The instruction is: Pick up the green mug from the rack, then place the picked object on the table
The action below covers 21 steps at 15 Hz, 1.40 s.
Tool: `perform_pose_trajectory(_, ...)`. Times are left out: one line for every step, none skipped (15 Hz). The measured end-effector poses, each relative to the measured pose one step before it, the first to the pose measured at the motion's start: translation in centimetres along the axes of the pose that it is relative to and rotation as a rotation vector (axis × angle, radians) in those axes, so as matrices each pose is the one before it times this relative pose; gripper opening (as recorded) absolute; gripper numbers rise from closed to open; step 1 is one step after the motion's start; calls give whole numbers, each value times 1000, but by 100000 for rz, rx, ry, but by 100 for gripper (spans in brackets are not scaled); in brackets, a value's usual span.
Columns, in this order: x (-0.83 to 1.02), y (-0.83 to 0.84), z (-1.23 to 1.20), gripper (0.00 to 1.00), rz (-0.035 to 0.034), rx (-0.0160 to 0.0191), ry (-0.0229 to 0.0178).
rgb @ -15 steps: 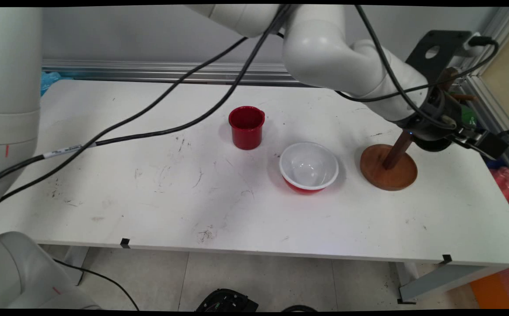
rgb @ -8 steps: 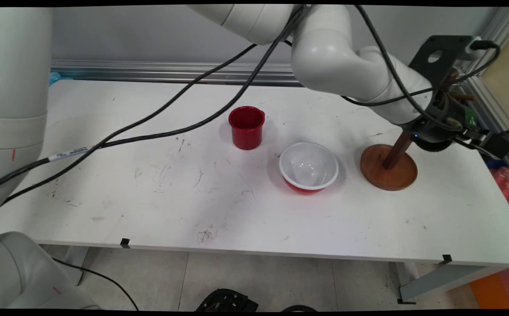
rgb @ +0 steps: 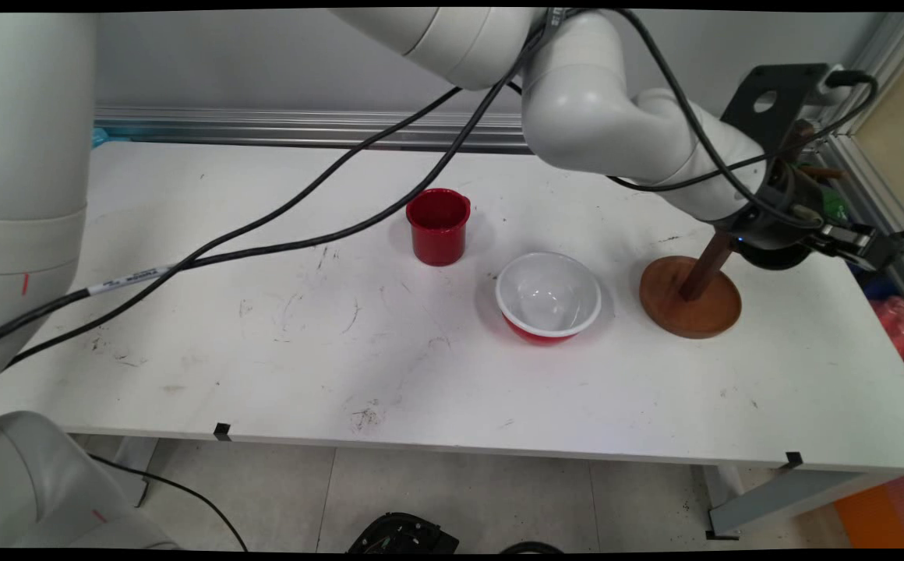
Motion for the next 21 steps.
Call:
perform_pose_trajectory(-64, -54, -4, 0, -397, 204, 104)
perform_pose_trajectory(-96, -50, -32, 0, -396, 218, 68)
perform_pose_trajectory(-86, -6, -32, 0, -340, 103, 35)
perform_pose_trajectory(-72, -21, -49, 0, -247, 134, 33)
perform_pose_trajectory(-47, -24, -101, 0, -284, 192, 127)
perform_pose_trajectory(-64, -24, -57, 0, -179, 183, 7)
perform_pose_trajectory(-38, -41, -97, 0, -187, 219, 97)
perform_pose_trajectory(-32, -55, -113, 0, -145, 217, 106)
perform_pose_trajectory(-17, -13, -90, 0, -63, 167, 97)
perform_pose_trajectory(6, -37, -112, 0, -67, 146, 138)
perform_pose_trajectory(15, -44, -167, 0, -78, 121, 188)
perform_pose_trajectory(35, 7, -139, 0, -8, 24, 169)
perform_pose_trajectory(48, 8, -176, 0, 48, -23, 203)
perform_pose_trajectory(68, 27, -198, 0, 128, -115, 232)
perform_pose_trajectory(75, 44, -222, 0, 143, -131, 254)
perform_pose_trajectory(73, 54, -174, 0, 138, -151, 201)
perform_pose_trajectory(124, 75, -229, 0, 189, -205, 331)
perform_pose_trajectory(129, 81, -226, 0, 184, -211, 321)
perform_pose_trajectory(145, 89, -252, 0, 154, -221, 332)
perform_pose_trajectory(95, 75, -213, 0, 94, -152, 195)
perform_pose_trajectory(58, 65, -141, 0, 88, -141, 106)
